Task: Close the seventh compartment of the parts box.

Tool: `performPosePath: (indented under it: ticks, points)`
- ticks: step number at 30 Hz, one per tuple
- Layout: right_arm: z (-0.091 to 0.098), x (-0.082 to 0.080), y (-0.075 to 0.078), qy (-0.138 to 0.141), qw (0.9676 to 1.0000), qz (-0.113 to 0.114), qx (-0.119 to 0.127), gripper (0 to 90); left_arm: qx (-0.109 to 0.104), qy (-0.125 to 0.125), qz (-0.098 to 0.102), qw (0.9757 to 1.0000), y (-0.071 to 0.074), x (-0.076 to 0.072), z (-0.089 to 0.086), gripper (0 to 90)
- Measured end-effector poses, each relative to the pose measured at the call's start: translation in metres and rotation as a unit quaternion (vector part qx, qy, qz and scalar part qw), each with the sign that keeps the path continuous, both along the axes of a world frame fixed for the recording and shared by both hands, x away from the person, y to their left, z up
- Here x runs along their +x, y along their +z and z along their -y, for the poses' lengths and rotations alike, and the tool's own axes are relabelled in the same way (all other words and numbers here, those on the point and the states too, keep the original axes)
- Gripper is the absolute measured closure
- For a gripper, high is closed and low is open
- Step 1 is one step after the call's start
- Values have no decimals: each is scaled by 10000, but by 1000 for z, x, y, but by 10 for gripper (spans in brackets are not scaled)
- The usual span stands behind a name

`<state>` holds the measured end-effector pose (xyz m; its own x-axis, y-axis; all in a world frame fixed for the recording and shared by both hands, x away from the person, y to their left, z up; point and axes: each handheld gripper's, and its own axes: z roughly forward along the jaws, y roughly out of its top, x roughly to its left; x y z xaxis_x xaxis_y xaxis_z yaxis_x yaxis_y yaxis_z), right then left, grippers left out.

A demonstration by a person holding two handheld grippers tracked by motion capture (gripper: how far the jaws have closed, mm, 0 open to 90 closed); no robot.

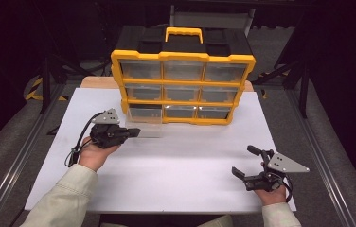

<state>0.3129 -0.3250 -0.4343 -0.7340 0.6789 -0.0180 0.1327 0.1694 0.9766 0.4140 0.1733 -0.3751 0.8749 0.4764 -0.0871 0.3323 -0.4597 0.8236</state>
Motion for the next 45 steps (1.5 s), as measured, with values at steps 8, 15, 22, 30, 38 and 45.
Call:
performPosePath:
  ticks: [8, 15, 22, 30, 38, 45]
  points:
    - [0, 0, 0, -5, 10000, -26, -16, 10, 494, 60, -333, 9982, -8, 3, 8, 895]
    - [0, 1, -1, 12, 10000, -26, -18, 11, 886, 140, -530, 9946, -17, 9, 13, 895]
    - [0, 1, -1, 11, 10000, -40, -25, 12, 1048, 206, -694, 9919, -25, 18, 17, 895]
    - [0, 1, -1, 22, 10000, -37, -19, 13, 1114, 483, -646, 9905, -33, 29, 19, 894]
    - [0, 1, -1, 26, 10000, -45, -26, 13, 1005, 688, -578, 9909, -37, 36, 20, 895]
    - [0, 1, -2, 43, 10000, -54, -21, 14, 906, 867, -535, 9907, -40, 39, 23, 895]
